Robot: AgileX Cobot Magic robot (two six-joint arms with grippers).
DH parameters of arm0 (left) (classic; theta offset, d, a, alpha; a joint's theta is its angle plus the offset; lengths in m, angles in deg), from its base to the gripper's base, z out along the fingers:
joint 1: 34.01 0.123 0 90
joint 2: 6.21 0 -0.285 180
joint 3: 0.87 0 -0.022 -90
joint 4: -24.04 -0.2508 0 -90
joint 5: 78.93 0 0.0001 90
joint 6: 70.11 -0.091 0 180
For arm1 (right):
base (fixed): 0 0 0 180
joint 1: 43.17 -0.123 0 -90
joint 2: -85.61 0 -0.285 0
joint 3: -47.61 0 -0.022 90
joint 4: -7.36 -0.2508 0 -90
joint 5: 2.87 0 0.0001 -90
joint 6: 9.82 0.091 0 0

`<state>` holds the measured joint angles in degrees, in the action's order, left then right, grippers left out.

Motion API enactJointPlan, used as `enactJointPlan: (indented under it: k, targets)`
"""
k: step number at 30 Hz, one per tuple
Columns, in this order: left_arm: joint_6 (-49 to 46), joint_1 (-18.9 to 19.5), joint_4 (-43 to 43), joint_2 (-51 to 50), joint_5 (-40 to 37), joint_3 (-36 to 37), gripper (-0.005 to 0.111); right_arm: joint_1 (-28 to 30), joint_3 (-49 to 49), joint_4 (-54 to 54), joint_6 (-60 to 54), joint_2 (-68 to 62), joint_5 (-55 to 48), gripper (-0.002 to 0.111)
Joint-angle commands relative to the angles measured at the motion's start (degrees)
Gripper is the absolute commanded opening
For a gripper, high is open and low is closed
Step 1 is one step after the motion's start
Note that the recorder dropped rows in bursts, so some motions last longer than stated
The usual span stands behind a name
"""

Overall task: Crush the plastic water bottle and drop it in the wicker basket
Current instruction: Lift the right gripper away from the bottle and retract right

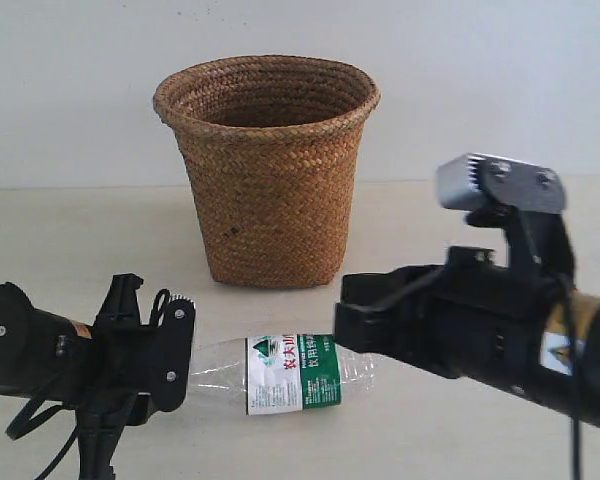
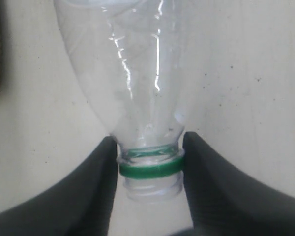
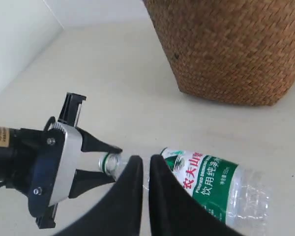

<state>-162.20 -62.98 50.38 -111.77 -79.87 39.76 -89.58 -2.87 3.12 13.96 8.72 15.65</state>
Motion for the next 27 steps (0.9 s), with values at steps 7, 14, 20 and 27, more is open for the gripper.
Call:
enactJointPlan:
  k: [7,14,20,27]
  targets:
    - [-0.06,-0.30,-0.24,0.37,1.40,-0.17,0.004,0.18,-21.35,-14.95,-14.93,16.13,20.21,0.001]
    - [1.01,-0.30,-0.24,0.37,1.39,-0.17,0.004,0.18,-26.74,-15.27,-15.86,18.68,32.74,0.001]
    - [1.03,-0.30,-0.24,0.37,2.42,-0.17,0.004,0.18,-26.74,-15.03,-15.75,18.70,30.49,0.001]
    - [2.07,-0.30,0.23,0.37,3.79,-0.17,0.004,0.18,-26.74,-15.36,-15.75,18.70,20.58,0.001]
